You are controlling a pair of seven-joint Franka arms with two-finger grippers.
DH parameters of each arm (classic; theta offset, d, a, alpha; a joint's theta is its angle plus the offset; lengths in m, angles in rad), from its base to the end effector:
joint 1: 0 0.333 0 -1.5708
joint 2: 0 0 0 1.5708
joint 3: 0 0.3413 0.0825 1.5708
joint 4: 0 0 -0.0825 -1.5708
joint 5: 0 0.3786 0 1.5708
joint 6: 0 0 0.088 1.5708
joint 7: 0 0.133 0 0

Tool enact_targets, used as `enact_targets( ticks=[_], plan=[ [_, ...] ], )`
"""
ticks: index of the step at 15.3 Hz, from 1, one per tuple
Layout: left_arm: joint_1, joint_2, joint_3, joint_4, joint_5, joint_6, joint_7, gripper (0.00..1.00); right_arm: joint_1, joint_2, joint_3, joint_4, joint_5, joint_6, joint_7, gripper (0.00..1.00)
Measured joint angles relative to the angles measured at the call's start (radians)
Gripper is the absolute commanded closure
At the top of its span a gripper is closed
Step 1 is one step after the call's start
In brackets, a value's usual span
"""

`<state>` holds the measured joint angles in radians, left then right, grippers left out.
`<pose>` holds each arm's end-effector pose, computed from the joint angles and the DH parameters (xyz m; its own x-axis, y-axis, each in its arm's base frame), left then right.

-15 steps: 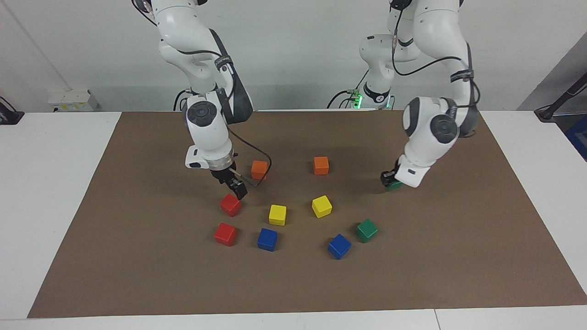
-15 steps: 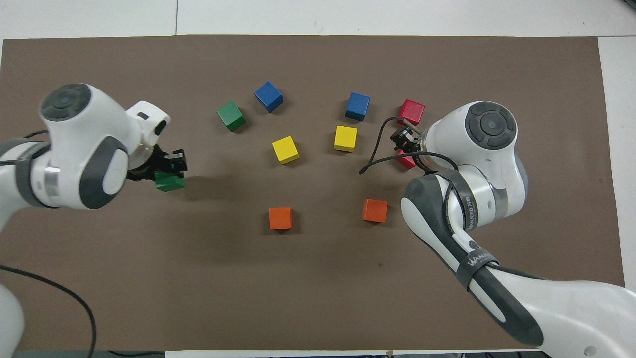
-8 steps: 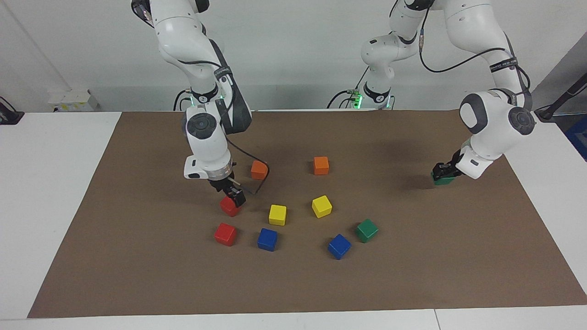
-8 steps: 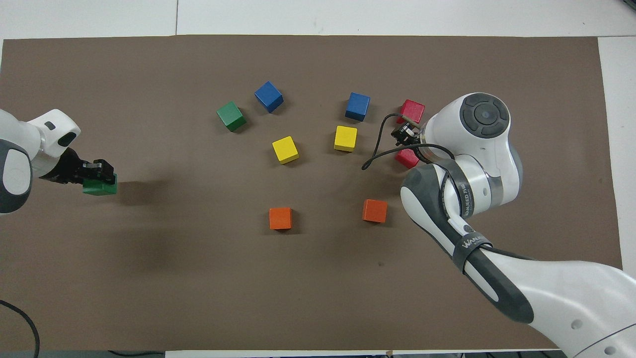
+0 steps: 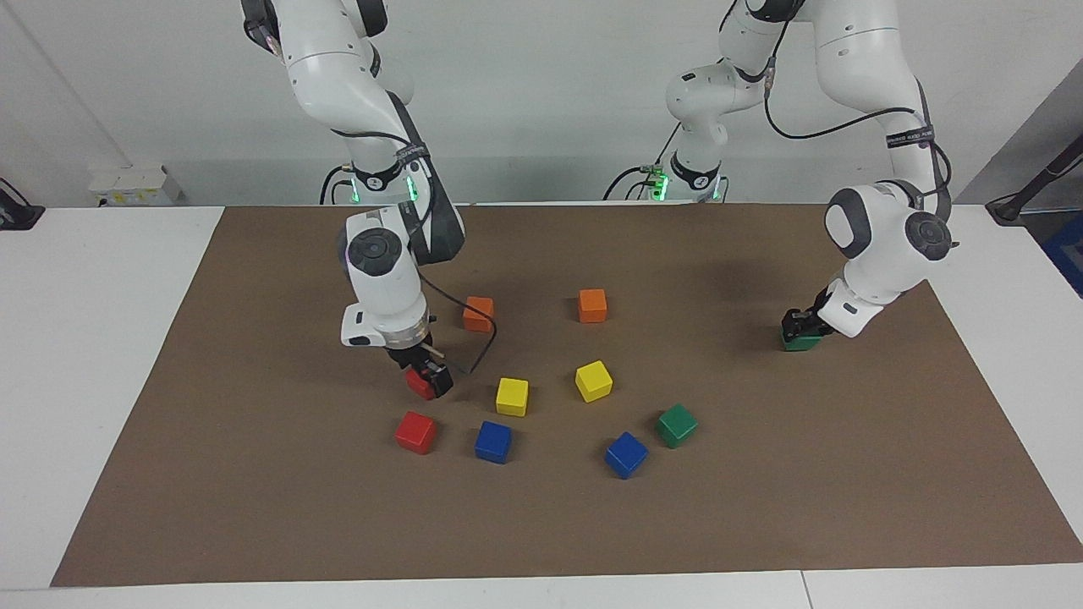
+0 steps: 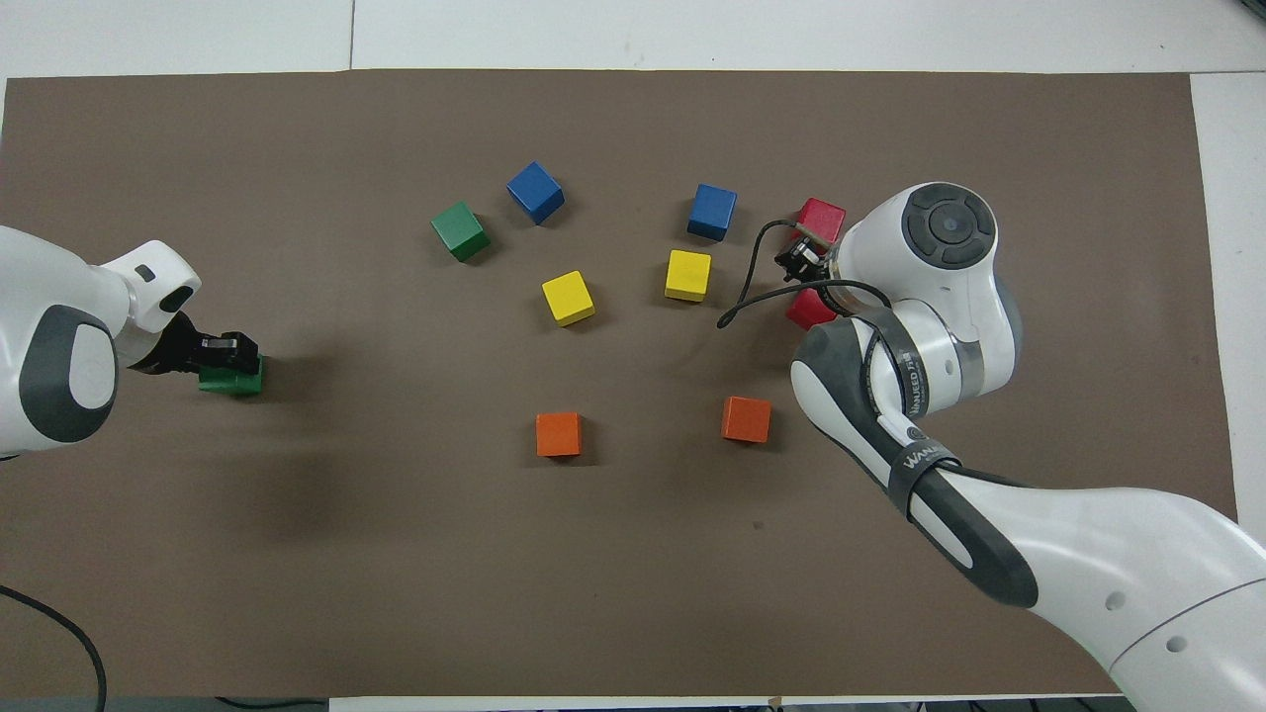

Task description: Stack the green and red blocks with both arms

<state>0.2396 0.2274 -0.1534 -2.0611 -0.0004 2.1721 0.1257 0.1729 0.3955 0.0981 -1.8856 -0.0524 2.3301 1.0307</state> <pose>0.5665 0.0507 0.3192 0.9933 -0.0397 -0.1083 -0.0346 -0.9982 0.0487 0.6210 0.1667 0.3044 0.7424 -0.6694 0.0281 -0.6681 -0.7428 -0.0429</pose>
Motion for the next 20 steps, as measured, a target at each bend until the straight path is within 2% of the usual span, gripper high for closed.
enact_targets(
  ticks=[1,2,4,5,7,8,12,15,18,20],
  plan=[
    [0.0,0.0,0.0,0.0,0.0,0.007,0.0,0.63,0.0,0.007,0.0,0.0,0.0,0.004,0.0,0.0],
    [0.0,0.0,0.0,0.0,0.0,0.015,0.0,0.01,0.0,0.011,0.0,0.0,0.0,0.006,0.0,0.04],
    [0.0,0.0,0.001,0.001,0.0,0.024,0.0,0.0,0.0,0.013,0.0,0.0,0.0,0.007,0.0,0.27],
    [0.0,-0.001,0.002,0.008,0.0,0.024,-0.001,0.0,0.0,0.013,0.001,0.0,0.0,0.007,0.0,0.45],
    [0.001,-0.002,0.002,0.048,0.0,0.019,-0.007,0.0,0.0,0.013,0.001,0.0,0.0,0.007,0.0,0.92],
    [0.0,-0.003,0.002,0.077,0.0,0.011,-0.009,0.0,0.0,0.013,0.002,0.0,0.0,0.007,0.0,1.0],
    [-0.003,-0.002,-0.001,0.113,0.012,-0.01,-0.022,0.0,0.001,0.013,0.002,0.0,0.0,0.007,0.0,1.0],
    [-0.045,0.006,-0.003,0.145,0.014,-0.013,-0.187,0.0,0.002,0.013,0.002,0.001,-0.001,0.001,-0.02,1.0],
    [-0.176,0.084,-0.006,0.294,0.016,-0.071,-0.464,0.0,-0.02,-0.005,-0.003,0.022,-0.005,-0.089,-0.186,1.0],
    [-0.262,0.187,-0.006,0.444,0.02,-0.126,-0.654,0.0,-0.083,-0.051,-0.006,0.04,-0.007,-0.172,-0.369,1.0]
  ],
)
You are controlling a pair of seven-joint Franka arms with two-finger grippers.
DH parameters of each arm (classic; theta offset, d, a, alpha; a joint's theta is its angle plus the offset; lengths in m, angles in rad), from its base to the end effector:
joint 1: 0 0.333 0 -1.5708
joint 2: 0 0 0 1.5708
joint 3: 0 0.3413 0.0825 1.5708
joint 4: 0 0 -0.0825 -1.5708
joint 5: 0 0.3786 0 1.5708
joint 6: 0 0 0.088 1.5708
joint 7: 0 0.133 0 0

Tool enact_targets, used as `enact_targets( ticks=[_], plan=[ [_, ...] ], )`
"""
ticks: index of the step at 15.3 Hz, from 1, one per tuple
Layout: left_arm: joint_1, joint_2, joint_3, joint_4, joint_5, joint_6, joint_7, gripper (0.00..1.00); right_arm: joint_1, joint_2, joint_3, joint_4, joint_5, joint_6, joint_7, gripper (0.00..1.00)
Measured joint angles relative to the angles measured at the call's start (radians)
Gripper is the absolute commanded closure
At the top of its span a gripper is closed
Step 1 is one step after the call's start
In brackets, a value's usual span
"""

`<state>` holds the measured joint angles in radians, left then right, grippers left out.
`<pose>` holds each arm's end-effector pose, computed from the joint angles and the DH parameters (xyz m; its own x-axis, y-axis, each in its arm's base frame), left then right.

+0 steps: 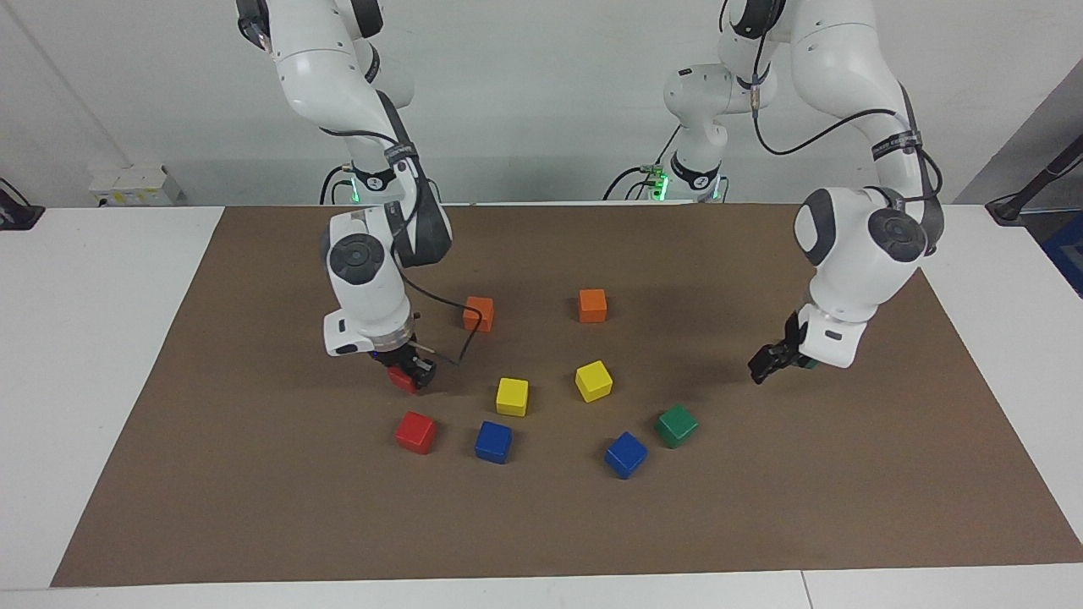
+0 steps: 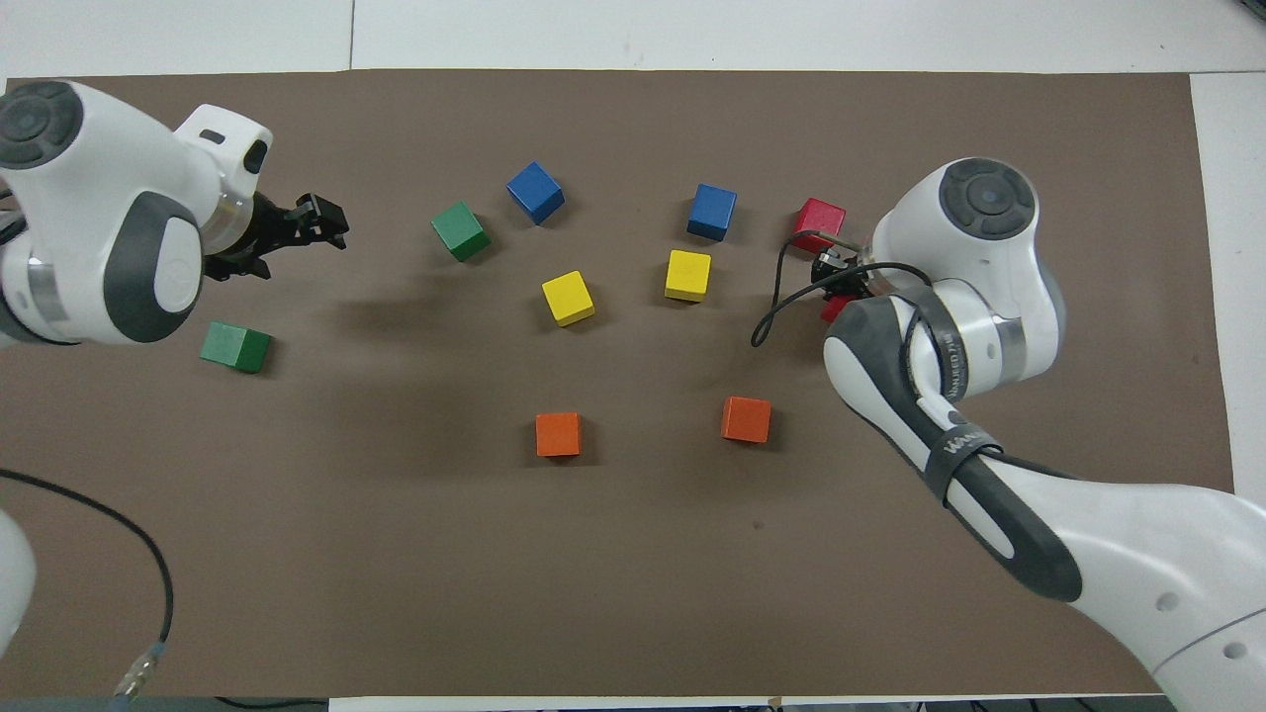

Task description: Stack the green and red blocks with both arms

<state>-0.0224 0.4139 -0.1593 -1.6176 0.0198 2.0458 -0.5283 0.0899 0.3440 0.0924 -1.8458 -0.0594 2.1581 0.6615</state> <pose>0.6695 -0.1086 0.3891 0.9389 0.3442 -0.0064 0.3441 -0.9376 0.0496 0.6236 0.1076 0.3391 0.9001 -0.4355 -0.0131 -0.4350 -0.8999 0.0321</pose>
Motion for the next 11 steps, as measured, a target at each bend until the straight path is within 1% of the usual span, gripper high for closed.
enact_targets(
  ticks=[2,5,7,9,11],
  plan=[
    [-0.053,0.084,0.001,0.108,0.003,-0.041,-0.158,0.0,-0.08,-0.043,-0.002,-0.001,0.0,-0.032,-0.159,1.0],
    [-0.115,0.158,0.001,0.204,0.004,-0.045,-0.323,0.0,-0.179,-0.054,-0.003,-0.029,0.0,-0.003,-0.309,1.0],
    [-0.141,0.194,0.002,0.256,0.005,-0.044,-0.378,0.0,-0.213,-0.046,-0.003,-0.077,0.0,0.09,-0.378,1.0],
    [-0.158,0.222,0.006,0.278,0.006,-0.042,-0.413,0.0,-0.236,-0.031,-0.004,-0.13,0.0,0.193,-0.445,1.0],
    [-0.197,0.252,0.04,0.288,0.008,-0.035,-0.437,0.0,-0.252,-0.016,-0.004,-0.152,0.0,0.23,-0.477,1.0]
  ],
)
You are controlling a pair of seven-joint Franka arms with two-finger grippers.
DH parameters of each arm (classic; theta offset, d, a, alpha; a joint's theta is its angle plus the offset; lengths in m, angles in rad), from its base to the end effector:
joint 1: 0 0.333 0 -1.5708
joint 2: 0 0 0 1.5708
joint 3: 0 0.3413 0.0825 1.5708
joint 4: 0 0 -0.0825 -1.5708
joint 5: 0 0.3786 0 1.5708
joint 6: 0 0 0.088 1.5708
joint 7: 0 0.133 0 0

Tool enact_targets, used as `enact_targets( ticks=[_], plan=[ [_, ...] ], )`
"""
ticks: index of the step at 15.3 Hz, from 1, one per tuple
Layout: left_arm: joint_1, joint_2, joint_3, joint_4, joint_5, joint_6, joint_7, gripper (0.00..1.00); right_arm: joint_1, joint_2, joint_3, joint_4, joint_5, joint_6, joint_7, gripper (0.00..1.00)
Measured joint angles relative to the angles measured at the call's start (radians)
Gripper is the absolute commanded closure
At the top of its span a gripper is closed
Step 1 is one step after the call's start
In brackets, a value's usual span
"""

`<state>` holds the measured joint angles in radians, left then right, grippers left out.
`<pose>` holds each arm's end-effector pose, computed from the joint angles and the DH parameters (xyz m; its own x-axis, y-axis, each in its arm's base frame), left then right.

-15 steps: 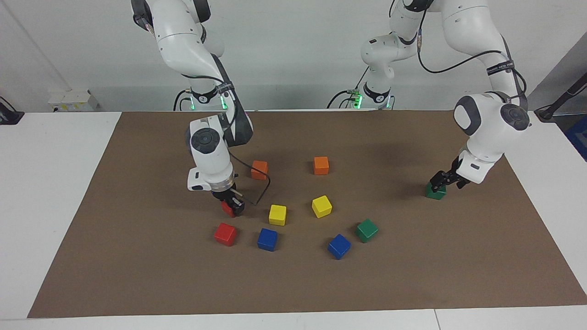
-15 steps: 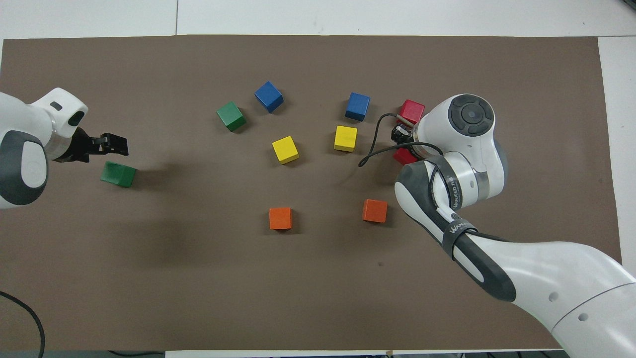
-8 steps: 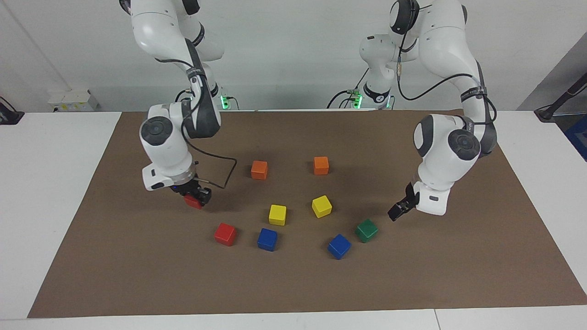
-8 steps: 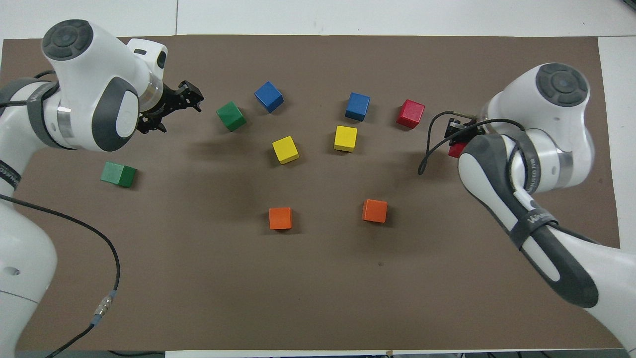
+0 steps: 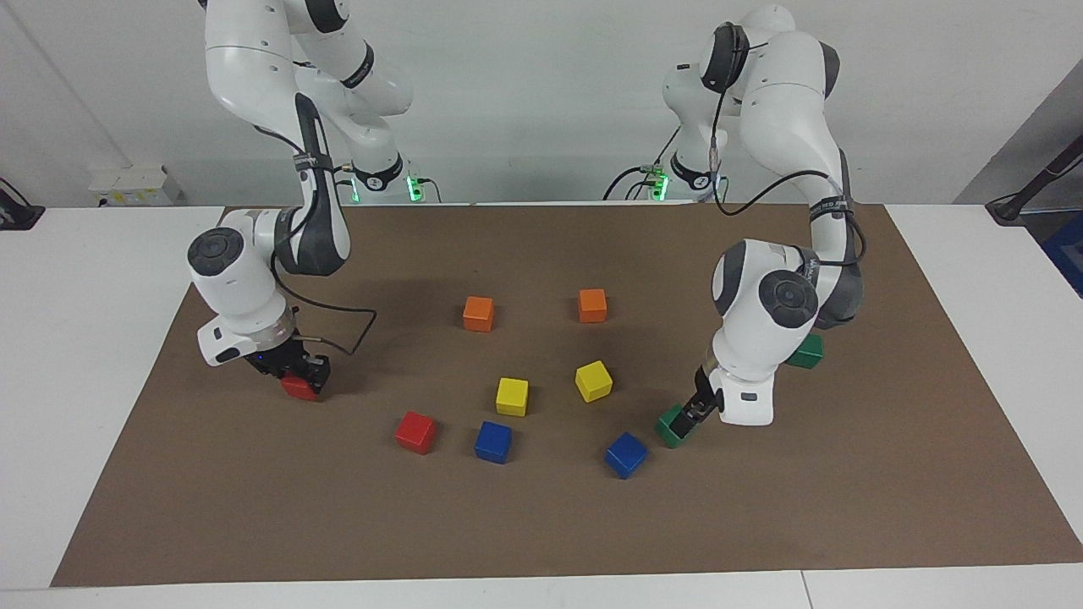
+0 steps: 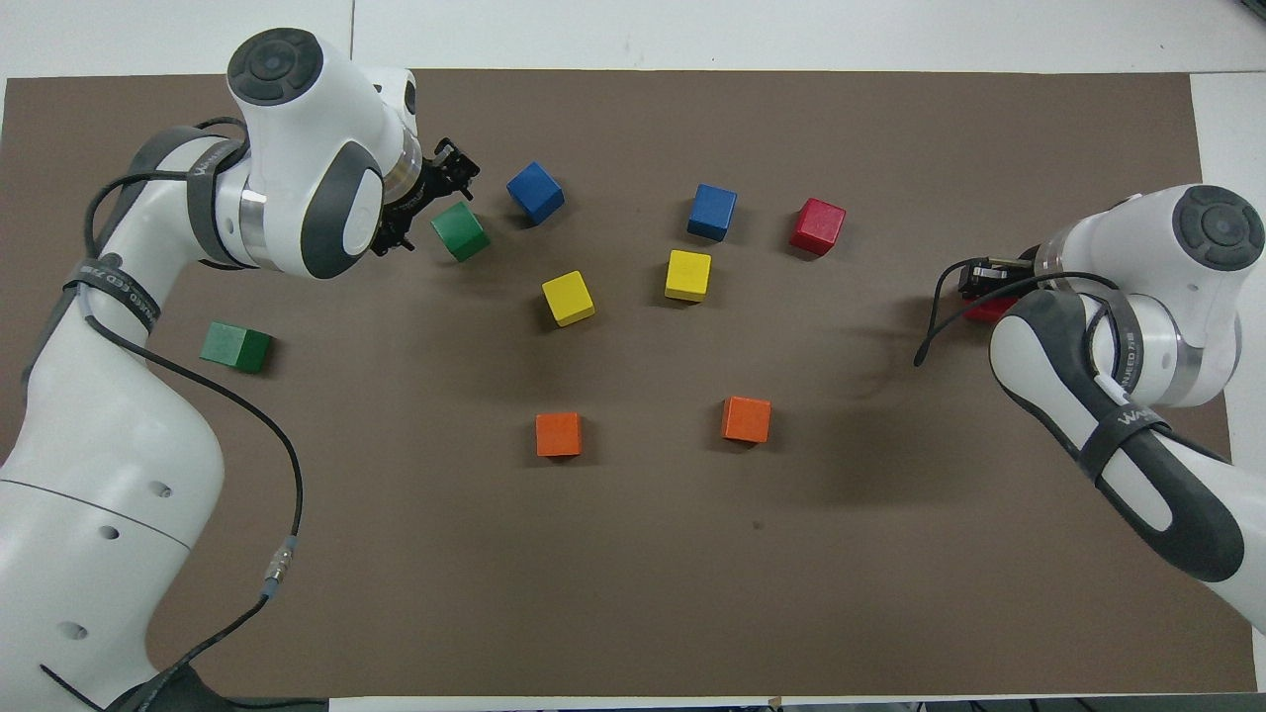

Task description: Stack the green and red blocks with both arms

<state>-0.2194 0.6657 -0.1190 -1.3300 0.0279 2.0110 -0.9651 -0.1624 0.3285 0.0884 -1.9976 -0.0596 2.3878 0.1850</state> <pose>0.7093 -0.2267 0.3403 0.8016 0.5972 -0.0283 0.5979 -0.8004 0.0432 0.6145 -0.0492 0.3034 0.9733 -0.2200 0.0648 -0.2207 -0.9753 0.0031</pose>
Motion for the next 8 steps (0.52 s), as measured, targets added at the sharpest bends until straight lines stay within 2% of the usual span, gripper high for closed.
enact_targets(
  ticks=[2,3,4,8],
  plan=[
    [-0.041,0.02,0.038,0.015,0.0,0.017,-0.01,0.0,-0.003,0.003,0.0,-0.002,0.0,0.005,-0.012,1.0],
    [-0.05,0.024,0.045,0.018,0.001,0.031,-0.012,0.0,-0.003,0.003,0.001,-0.002,0.0,0.007,-0.013,0.15],
    [-0.055,0.027,0.046,0.019,0.004,0.04,-0.013,0.0,-0.003,0.003,0.001,-0.002,0.0,0.008,-0.013,0.0],
    [-0.076,0.052,0.048,0.016,0.054,0.072,-0.016,0.0,-0.003,-0.001,0.003,0.001,0.0,0.008,-0.013,0.0]
  ],
)
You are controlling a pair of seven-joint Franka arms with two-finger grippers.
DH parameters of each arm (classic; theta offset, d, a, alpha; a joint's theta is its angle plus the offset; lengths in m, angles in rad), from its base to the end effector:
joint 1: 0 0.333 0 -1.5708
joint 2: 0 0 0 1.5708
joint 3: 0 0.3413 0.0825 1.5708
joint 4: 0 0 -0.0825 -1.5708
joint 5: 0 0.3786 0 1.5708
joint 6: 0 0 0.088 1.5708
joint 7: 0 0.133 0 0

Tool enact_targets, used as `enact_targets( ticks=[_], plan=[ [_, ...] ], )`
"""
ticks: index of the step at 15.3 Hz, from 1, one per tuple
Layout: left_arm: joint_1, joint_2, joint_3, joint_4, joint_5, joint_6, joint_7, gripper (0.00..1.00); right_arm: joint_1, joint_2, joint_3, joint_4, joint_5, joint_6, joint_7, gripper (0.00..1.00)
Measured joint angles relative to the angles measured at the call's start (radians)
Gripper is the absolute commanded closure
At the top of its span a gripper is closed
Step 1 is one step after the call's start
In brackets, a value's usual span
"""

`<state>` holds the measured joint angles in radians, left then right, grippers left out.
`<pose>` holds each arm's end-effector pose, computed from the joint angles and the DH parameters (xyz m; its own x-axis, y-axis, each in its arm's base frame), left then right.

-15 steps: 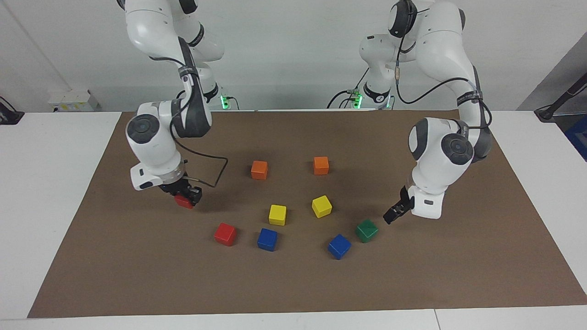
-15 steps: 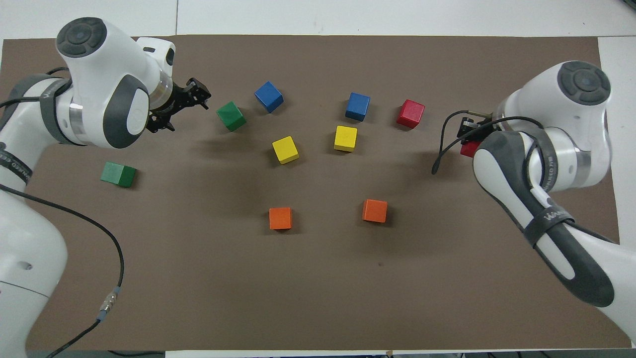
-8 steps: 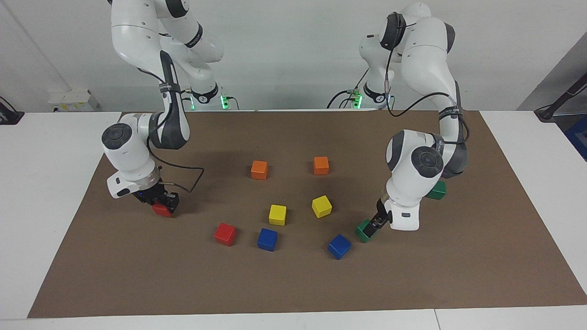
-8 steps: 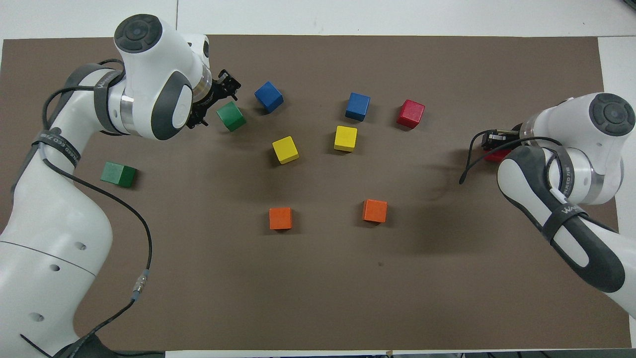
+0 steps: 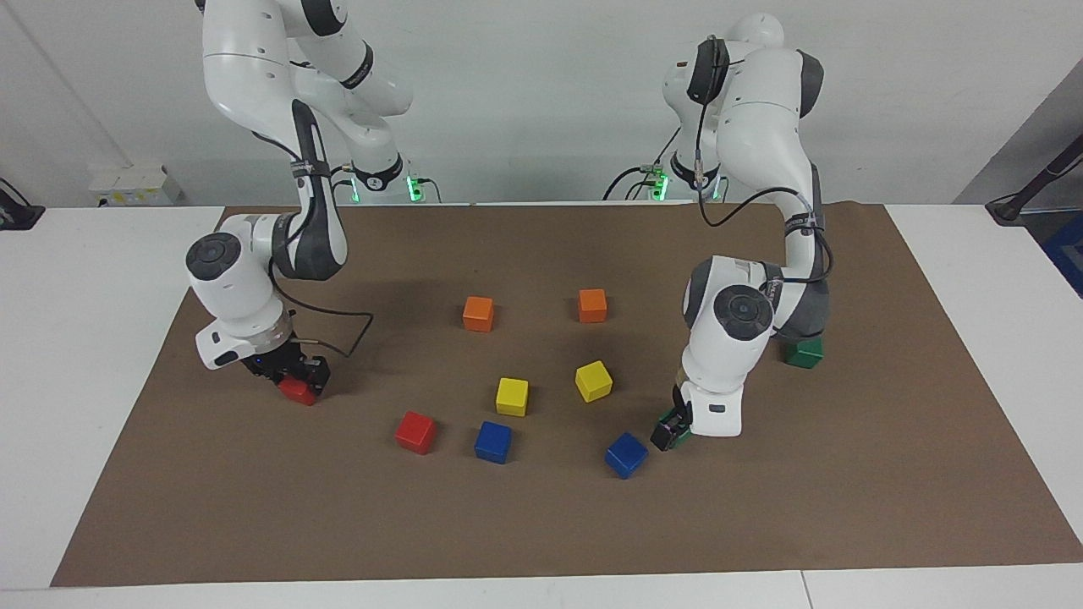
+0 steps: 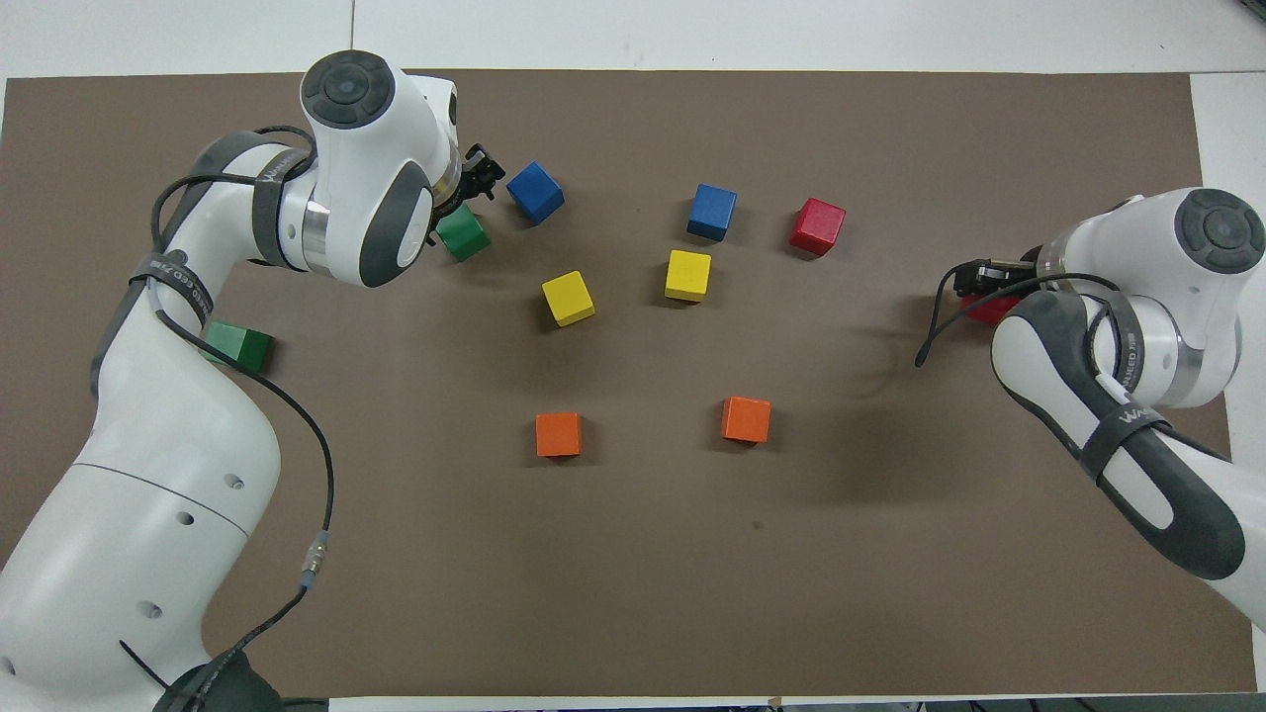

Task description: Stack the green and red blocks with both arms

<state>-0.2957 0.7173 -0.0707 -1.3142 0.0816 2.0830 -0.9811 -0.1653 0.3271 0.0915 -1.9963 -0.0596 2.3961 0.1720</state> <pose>0.7133 -0.2542 0.3142 0.8265 0.5606 0.0517 0.5598 -0.8281 0.0292 0.6161 -0.0493 0.3057 0.9754 -0.2073 0.0755 -0.2079 -0.9781 0.0013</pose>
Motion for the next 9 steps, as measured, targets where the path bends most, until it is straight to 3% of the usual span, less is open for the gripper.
enact_targets(
  ticks=[1,2,5,7,9],
  plan=[
    [-0.001,0.009,0.0,-0.001,0.005,0.008,0.0,0.02,0.003,-0.004,0.001,0.002,0.0,-0.008,0.001,0.0],
    [-0.001,0.017,0.001,-0.001,0.007,0.012,0.0,0.37,0.011,-0.007,0.004,0.015,0.0,-0.042,0.01,0.0],
    [-0.001,0.021,0.006,-0.001,0.007,0.014,0.0,1.0,0.099,-0.011,0.007,0.183,-0.033,-0.314,0.169,0.0],
    [0.0,0.021,0.009,0.001,0.007,0.006,-0.001,1.0,0.192,-0.003,0.011,0.313,-0.058,-0.459,0.33,0.0],
    [0.0,0.017,0.016,0.011,0.008,-0.063,0.0,1.0,0.263,0.012,0.013,0.366,-0.06,-0.49,0.448,0.0]
  ],
)
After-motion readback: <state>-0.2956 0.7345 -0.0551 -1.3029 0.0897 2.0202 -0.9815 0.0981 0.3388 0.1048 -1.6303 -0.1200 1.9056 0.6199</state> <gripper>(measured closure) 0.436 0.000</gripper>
